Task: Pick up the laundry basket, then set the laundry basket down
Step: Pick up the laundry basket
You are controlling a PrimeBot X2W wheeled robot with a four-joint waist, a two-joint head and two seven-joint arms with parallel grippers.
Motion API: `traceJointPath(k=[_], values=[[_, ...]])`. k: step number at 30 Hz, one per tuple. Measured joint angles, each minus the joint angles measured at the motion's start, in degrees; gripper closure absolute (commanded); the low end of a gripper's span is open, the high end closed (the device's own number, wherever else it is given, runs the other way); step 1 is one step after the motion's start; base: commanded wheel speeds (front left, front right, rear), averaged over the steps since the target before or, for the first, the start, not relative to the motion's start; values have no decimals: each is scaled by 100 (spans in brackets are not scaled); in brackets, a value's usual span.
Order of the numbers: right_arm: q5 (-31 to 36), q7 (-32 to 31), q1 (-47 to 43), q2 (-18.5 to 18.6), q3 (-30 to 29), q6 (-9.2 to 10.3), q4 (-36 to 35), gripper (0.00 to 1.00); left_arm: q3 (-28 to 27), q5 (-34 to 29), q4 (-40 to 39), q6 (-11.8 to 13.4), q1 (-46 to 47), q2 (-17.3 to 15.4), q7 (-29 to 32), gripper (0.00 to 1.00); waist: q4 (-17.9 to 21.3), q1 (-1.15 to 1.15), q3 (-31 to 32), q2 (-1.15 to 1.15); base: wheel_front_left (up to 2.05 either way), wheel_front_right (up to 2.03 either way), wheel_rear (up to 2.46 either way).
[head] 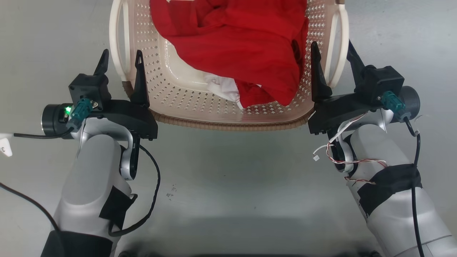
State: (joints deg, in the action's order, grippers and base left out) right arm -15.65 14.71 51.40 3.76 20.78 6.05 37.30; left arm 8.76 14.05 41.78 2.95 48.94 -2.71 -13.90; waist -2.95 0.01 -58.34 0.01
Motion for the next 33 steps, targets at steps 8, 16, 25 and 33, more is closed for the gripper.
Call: traceJointPath(k=[8, 16, 25, 33], values=[[-226, 0, 117, 7, 197, 16, 145, 0, -49, 34, 413, -51, 211, 8, -24, 0, -115, 0, -184, 0, 0, 0, 0], [-419, 2, 335, 36, 382, 74, 287, 0, -18, 34, 728, -136, 570, 45, -38, 0, -143, -1, -226, -2, 0, 0, 0], [-672, 35, 495, 62, 575, 108, 559, 0, 92, 34, 1095, -202, 769, 69, -40, 0, -143, -2, -207, -2, 0, 0, 0], [-917, 51, 664, 49, 690, 109, 955, 50, 177, 34, 1449, -298, 966, 91, -40, 51, -122, -1, -148, -2, 0, 0, 0]])
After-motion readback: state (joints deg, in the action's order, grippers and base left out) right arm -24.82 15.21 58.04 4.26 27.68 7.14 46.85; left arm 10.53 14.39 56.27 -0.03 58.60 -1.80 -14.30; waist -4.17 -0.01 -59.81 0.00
